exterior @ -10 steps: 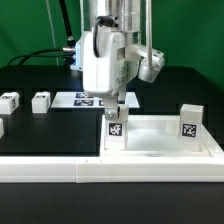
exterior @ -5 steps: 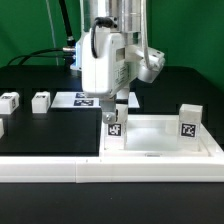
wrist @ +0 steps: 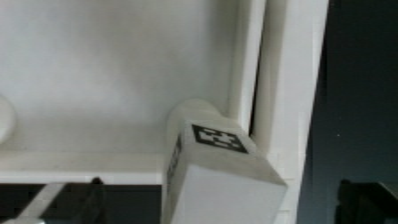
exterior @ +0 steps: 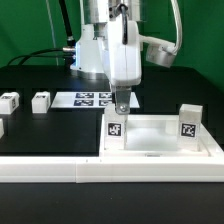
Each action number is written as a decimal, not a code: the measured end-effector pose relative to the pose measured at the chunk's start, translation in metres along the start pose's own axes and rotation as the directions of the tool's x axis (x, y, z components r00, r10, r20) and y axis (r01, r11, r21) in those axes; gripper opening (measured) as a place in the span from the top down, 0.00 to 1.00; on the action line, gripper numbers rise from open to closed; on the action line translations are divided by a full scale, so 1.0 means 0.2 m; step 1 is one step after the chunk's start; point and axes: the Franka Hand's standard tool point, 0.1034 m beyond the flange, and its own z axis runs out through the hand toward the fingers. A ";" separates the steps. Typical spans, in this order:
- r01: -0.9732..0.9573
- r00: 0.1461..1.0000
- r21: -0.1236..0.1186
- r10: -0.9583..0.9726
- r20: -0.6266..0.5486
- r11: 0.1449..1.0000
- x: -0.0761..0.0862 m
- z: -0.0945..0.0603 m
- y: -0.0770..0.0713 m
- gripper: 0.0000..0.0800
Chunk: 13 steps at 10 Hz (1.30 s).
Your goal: Assemble square table
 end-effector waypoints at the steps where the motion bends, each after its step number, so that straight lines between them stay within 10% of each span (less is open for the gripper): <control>1: 0.085 0.996 0.007 -0.085 0.009 0.996 0.02 -0.02 0.01 0.19; 13: 0.501 0.864 0.011 -0.501 0.044 0.865 0.07 -0.02 0.04 0.19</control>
Offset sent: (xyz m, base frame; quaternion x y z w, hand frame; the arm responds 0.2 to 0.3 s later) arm -0.0162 0.0053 0.0182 -0.0007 -0.0364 -0.0293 0.9989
